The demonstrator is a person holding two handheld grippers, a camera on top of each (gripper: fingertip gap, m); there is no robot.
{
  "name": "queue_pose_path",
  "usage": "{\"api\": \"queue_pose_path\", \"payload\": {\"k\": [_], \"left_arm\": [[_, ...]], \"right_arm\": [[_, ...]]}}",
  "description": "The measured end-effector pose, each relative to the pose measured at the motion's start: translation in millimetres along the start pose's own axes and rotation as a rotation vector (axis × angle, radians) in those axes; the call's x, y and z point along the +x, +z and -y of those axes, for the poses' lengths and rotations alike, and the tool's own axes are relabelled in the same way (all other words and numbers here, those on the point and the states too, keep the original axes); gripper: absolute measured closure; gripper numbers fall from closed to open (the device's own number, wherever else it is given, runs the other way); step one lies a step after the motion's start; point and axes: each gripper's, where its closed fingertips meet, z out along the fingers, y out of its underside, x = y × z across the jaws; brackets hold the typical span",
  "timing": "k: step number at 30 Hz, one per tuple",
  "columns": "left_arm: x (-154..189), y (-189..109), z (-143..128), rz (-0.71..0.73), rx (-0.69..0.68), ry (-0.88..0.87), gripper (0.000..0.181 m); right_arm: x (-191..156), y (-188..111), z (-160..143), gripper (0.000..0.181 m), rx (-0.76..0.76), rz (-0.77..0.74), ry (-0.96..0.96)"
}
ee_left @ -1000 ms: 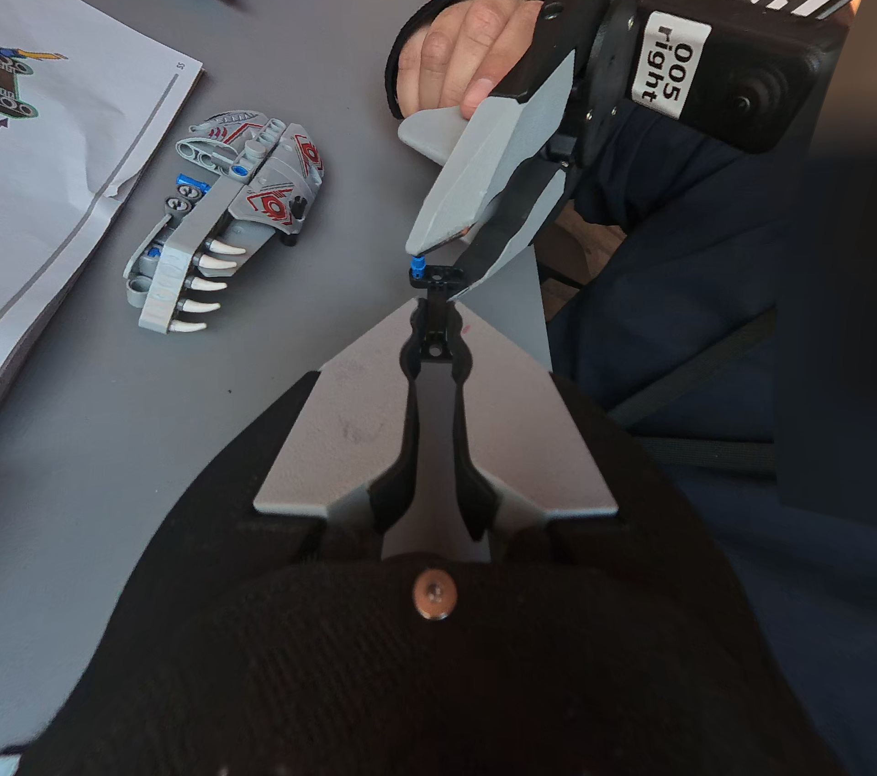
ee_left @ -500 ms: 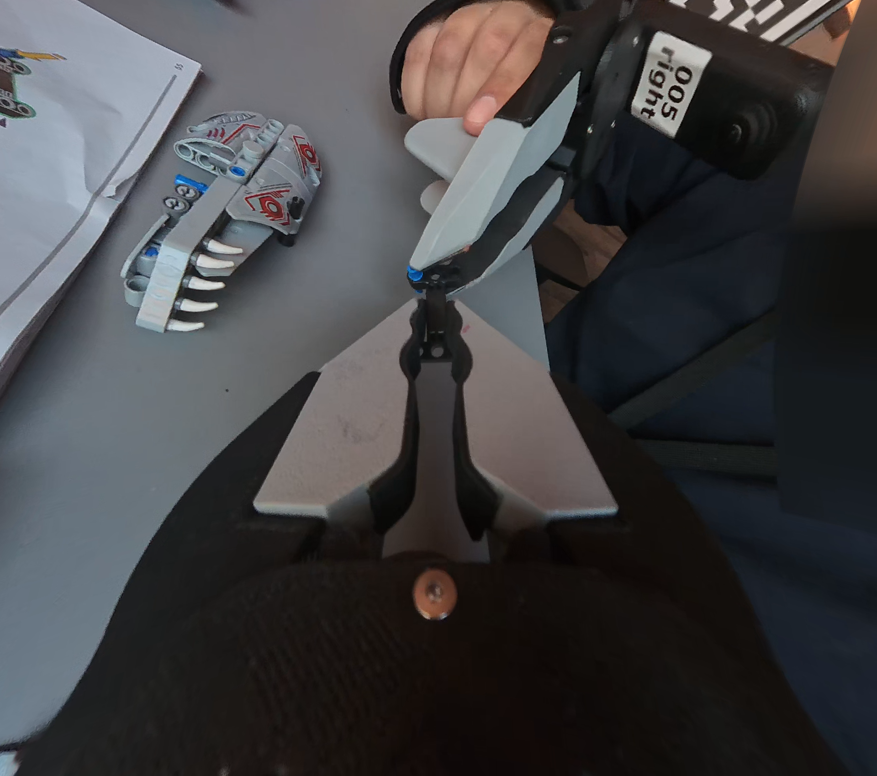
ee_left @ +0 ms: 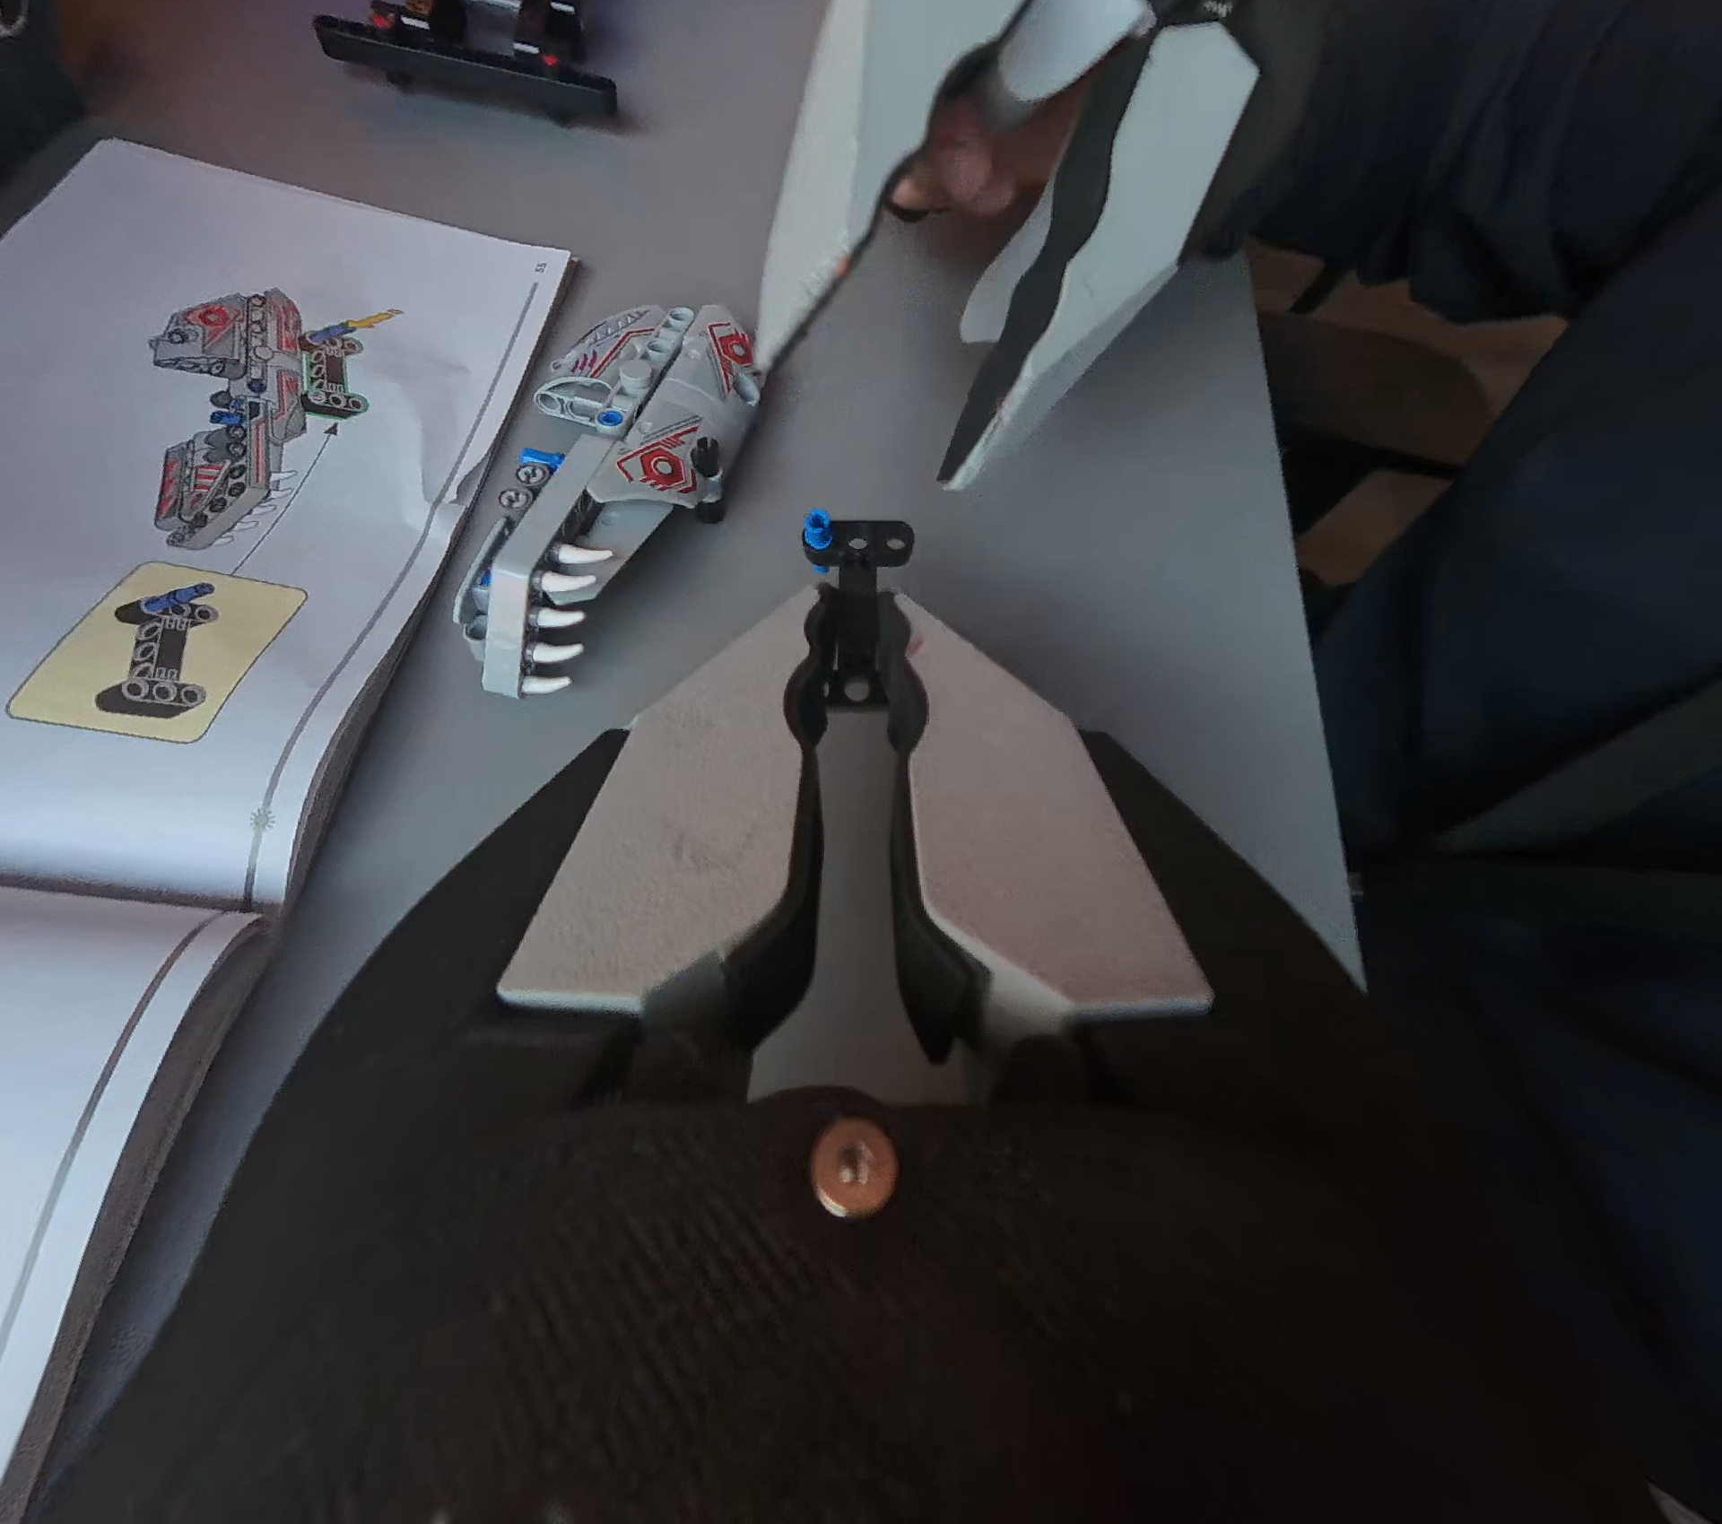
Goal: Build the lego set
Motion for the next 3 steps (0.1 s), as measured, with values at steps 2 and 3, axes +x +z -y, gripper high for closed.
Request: {"api": "queue_pose_path", "payload": {"k": [2,3], "left_arm": [[0.5,2.8,-2.9,0.024,-0.025,0.051,0.177],[-0.7,3.8,-3.8,0.046,-0.037,0.078,0.177]], "right_arm": [[-2.3,0.6,-3.3,0.141,-0.001,0.040,0.039],[-4.4,1.7,-4.7,0.139,-0.005,0.060,0.056]]}}
